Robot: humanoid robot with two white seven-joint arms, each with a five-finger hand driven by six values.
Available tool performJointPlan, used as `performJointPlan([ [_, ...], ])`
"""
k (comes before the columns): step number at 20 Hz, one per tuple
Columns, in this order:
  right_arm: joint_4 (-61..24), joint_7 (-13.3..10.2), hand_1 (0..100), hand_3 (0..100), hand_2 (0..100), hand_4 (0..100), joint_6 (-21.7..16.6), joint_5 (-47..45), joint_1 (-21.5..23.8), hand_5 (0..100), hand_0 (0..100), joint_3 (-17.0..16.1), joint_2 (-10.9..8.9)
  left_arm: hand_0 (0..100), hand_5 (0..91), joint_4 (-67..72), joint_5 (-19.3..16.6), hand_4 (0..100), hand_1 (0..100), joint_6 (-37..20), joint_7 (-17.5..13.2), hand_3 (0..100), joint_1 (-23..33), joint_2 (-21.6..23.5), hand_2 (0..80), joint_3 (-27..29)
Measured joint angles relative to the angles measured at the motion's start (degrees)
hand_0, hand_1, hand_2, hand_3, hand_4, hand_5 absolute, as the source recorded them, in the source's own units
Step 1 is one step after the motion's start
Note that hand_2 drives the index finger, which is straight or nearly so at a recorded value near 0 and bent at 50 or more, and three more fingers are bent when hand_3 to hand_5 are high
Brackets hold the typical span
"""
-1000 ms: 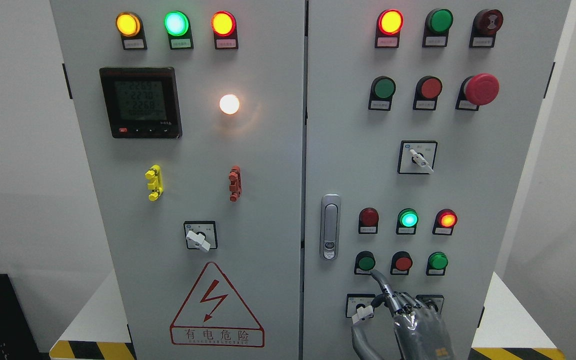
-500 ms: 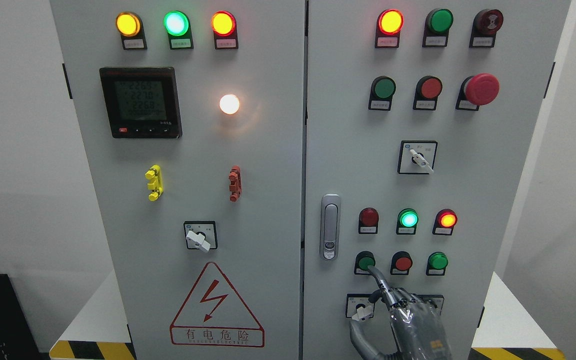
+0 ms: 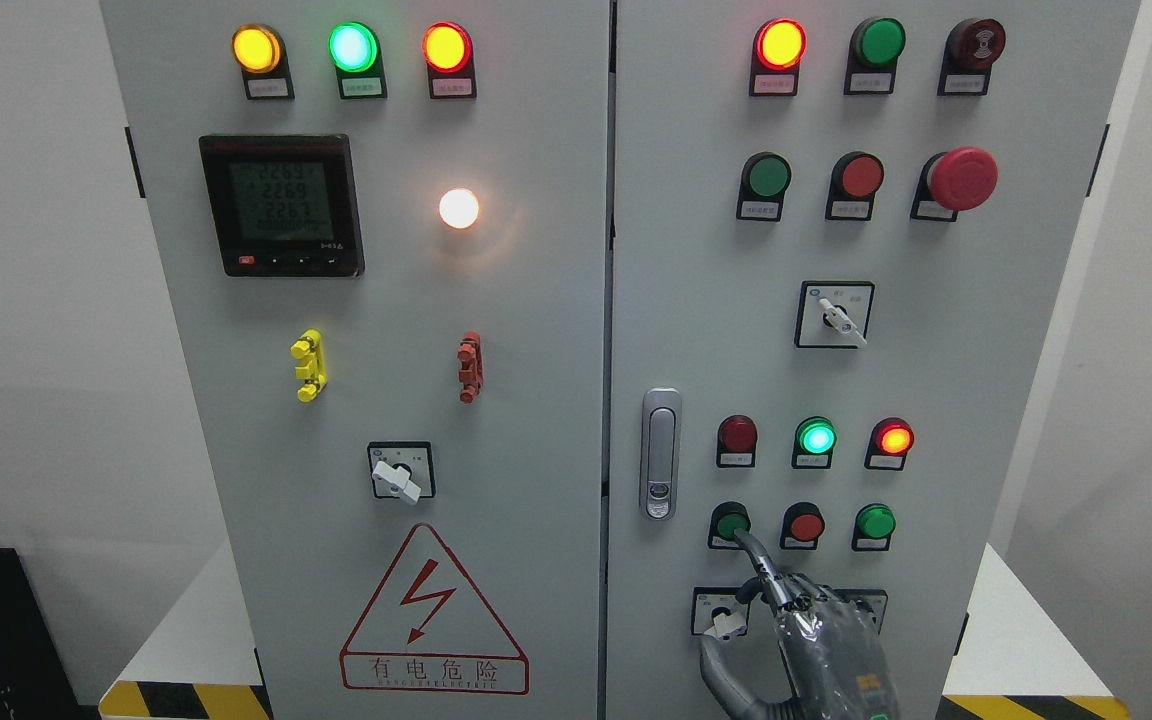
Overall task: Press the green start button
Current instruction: 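Press the green push button with the right hand's extended finger, then hold the right hand's finger on the green button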
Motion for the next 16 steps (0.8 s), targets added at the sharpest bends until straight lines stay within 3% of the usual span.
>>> performJointPlan([
  [16,1.12,-0.03,32,52,0,56,-0.02,-0.23,-0.62,50,50,0.56,0.06,12,0.0,0.0,0.0,0,56,0.0,0.0,0,0.0,0.0,0.0,0.0],
])
